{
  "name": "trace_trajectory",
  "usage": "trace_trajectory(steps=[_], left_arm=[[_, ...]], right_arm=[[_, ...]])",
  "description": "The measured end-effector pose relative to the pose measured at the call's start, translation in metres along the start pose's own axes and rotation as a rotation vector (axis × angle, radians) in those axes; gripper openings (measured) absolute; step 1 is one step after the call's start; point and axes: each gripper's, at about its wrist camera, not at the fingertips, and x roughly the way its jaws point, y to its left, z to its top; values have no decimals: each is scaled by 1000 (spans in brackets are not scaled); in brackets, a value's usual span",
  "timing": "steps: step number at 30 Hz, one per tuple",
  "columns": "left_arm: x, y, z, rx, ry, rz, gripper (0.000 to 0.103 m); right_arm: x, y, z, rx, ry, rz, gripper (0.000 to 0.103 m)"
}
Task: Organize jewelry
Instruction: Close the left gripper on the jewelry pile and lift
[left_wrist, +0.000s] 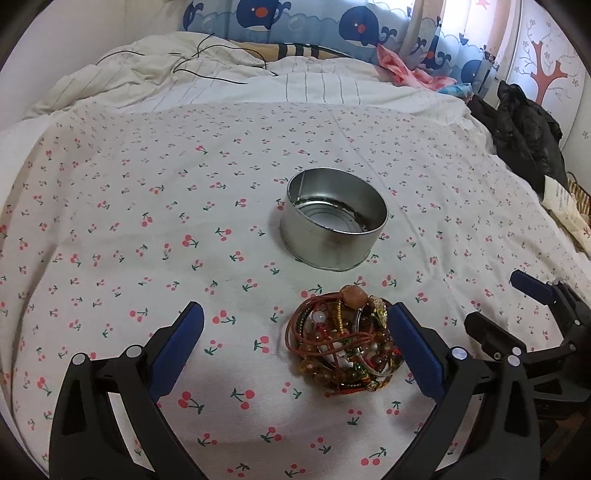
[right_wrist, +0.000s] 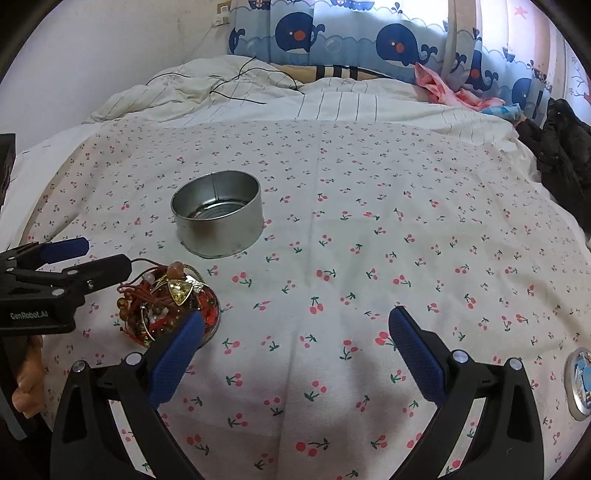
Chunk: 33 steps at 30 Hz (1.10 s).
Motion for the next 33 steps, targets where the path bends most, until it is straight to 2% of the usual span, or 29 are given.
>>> trace_trajectory(steps=[2, 3, 8, 13, 16, 18, 19, 24, 28, 31, 33], left_arm=[[1, 3, 1, -17, 5, -21, 95], [2, 5, 1, -27, 10, -34, 89], [12, 19, 4, -103, 61, -120, 75], [20, 20, 6, -118, 82, -149, 58], [26, 18, 5, -112, 107, -168, 31], [29, 16, 5, -108, 119, -190, 7], [28, 16, 5, -105, 116, -194, 1], [17, 23, 12, -125, 79, -254, 1], [1, 40, 22, -162, 19, -271, 1], [-8, 51, 28, -175, -22, -244, 1], [-13, 59, 30, -173, -43, -186, 1]], right_arm=[[1, 0, 1, 0, -3, -3, 96], [2, -1, 1, 2, 0, -1, 96], [7, -5, 4, 33, 7, 19, 96], [9, -6, 5, 46, 10, 28, 96], [11, -5, 5, 42, 14, 33, 96], [12, -5, 5, 42, 19, 36, 96], [12, -4, 5, 41, 19, 37, 96], [15, -2, 6, 36, 27, 38, 96], [19, 2, 6, 23, 42, 38, 96], [24, 7, 5, 6, 55, 33, 96], [27, 12, 5, -12, 64, 35, 96]])
